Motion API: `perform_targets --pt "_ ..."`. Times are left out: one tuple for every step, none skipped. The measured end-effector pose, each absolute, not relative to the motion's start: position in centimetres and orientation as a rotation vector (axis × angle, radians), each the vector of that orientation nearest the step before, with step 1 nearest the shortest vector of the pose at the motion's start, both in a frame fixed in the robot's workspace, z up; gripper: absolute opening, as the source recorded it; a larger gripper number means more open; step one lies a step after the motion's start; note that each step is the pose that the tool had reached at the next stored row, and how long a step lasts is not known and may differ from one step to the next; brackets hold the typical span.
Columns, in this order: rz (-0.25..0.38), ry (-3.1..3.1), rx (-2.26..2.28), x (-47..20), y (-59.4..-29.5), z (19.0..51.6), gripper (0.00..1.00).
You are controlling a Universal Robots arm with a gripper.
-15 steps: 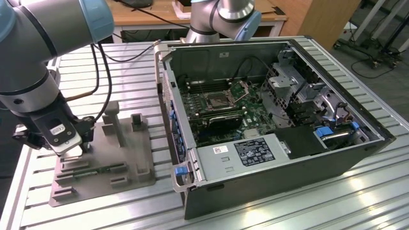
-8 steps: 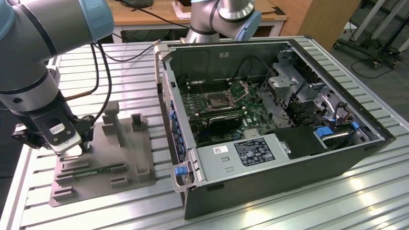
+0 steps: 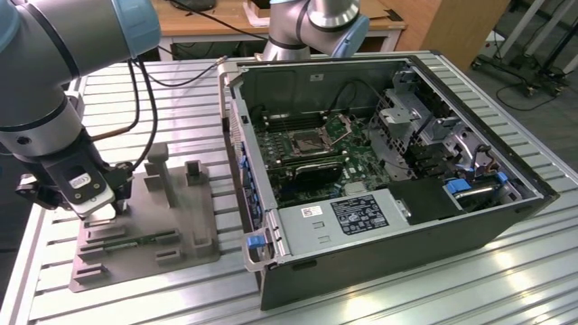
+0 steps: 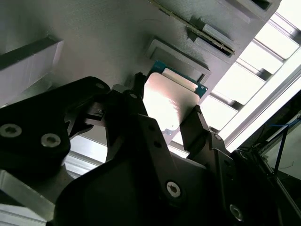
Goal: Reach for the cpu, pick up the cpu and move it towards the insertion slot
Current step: 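Pick up the cpu and move it towards the insertion slot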
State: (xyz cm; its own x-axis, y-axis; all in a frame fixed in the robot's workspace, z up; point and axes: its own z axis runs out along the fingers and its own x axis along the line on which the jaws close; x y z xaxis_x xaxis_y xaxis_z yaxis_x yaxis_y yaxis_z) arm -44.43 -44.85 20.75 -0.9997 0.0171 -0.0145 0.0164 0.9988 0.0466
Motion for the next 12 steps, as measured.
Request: perform_targets --pt "0.072 3.126 0.026 -44.43 -44.85 20.76 0.54" --pt "0.072 3.126 0.026 -44.43 -44.85 20.76 0.54" --pt "0.072 3.126 0.026 -44.43 -44.85 20.76 0.54" --pt "0.072 3.126 0.026 -44.43 -44.85 20.76 0.54" --pt "0.072 3.126 0.026 -44.43 -44.85 20.80 0.54" --pt "0.072 3.126 0.026 -44.43 -44.85 20.83 0.54" --pt "0.072 3.126 0.026 -44.43 -44.85 20.85 0.54" --pt "0.072 3.126 0.026 -44.43 -44.85 20.87 0.54" --pt "0.072 3.126 0.026 -44.43 -44.85 20.90 0.54" --pt "0.072 3.126 0.026 -44.43 -44.85 20.93 0.54" --pt "0.072 3.126 0.026 -44.43 -44.85 20.95 0.54" --pt "0.072 3.126 0.026 -44.43 -44.85 20.99 0.54"
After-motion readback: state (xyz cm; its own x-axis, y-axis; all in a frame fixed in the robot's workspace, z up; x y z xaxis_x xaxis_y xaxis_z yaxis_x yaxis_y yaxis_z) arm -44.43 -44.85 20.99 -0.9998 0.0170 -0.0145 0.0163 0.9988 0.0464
